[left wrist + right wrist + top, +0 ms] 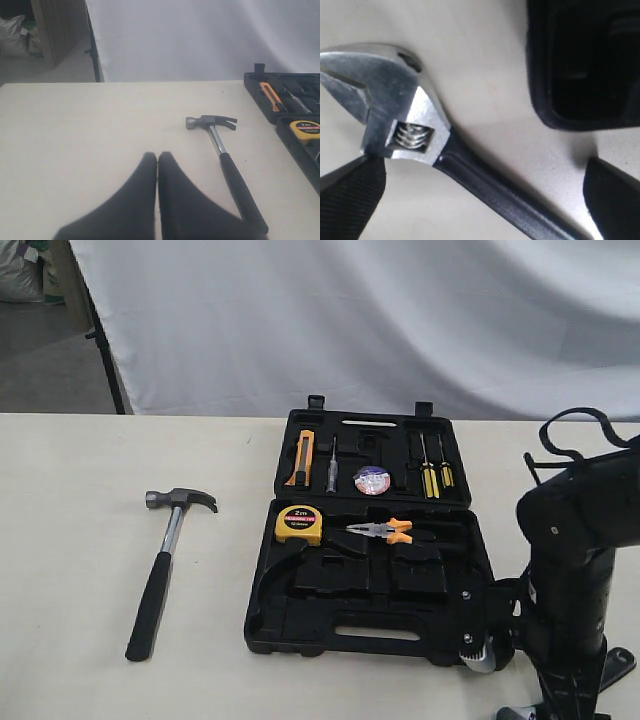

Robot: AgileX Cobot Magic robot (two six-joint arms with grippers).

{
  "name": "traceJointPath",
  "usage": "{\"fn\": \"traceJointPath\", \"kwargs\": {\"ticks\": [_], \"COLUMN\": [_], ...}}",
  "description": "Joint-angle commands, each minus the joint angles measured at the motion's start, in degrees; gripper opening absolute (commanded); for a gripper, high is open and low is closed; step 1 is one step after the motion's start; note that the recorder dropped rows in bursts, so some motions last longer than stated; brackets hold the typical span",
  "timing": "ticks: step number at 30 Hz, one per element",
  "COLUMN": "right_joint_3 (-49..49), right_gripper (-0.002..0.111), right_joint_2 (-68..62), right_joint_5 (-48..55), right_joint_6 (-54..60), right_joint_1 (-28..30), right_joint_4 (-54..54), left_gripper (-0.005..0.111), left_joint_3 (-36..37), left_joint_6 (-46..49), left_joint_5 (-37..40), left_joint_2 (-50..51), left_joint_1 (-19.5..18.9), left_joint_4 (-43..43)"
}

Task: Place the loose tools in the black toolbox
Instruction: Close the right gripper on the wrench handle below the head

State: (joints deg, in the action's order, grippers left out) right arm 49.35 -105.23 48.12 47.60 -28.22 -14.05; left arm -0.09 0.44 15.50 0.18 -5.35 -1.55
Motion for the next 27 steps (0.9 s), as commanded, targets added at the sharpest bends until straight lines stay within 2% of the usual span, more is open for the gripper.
{"fn": "traceJointPath", "kwargs": {"ticks": [1, 6, 9, 15, 18, 19, 27], "right_joint_3": [-0.1, -0.1, -0.1, -0.1, -0.1, -0.1, -0.1], "right_gripper": [0.105, 0.103, 0.088, 0.026, 0.002, 0.000, 0.000], "right_joint_2": [-0.9, -1.9, -2.6, -3.3, -3.4, -3.4, -3.4], "right_joint_5": [-0.1, -0.1, 0.3, 0.3, 1.6, 1.8, 2.0], "right_joint_6": [2.7, 3.3, 4.6, 4.9, 4.9, 4.9, 4.9], "right_joint_1": [0.1, 0.1, 0.1, 0.0, -1.2, -2.0, -10.3], "right_joint_4": [2.6, 2.6, 3.5, 5.2, 5.4, 5.4, 5.4], "left_gripper": [0.001, 0.001, 0.001, 0.001, 0.001, 0.001, 0.001], "left_joint_3": [0.1, 0.1, 0.1, 0.1, 0.1, 0.1, 0.1], "left_joint_6": [-0.4, -0.4, -0.4, -0.4, -0.4, -0.4, -0.4], "left_joint_5": [0.0, 0.0, 0.0, 0.0, 0.0, 0.0, 0.0], "left_joint_2": [-0.2, -0.2, -0.2, -0.2, -0.2, -0.2, -0.2], "left_joint_1": [-0.2, -0.2, -0.2, -0.2, -0.2, -0.2, -0.2], "left_joint_4": [-0.2, -0.2, -0.2, -0.2, -0.2, -0.2, -0.2]}}
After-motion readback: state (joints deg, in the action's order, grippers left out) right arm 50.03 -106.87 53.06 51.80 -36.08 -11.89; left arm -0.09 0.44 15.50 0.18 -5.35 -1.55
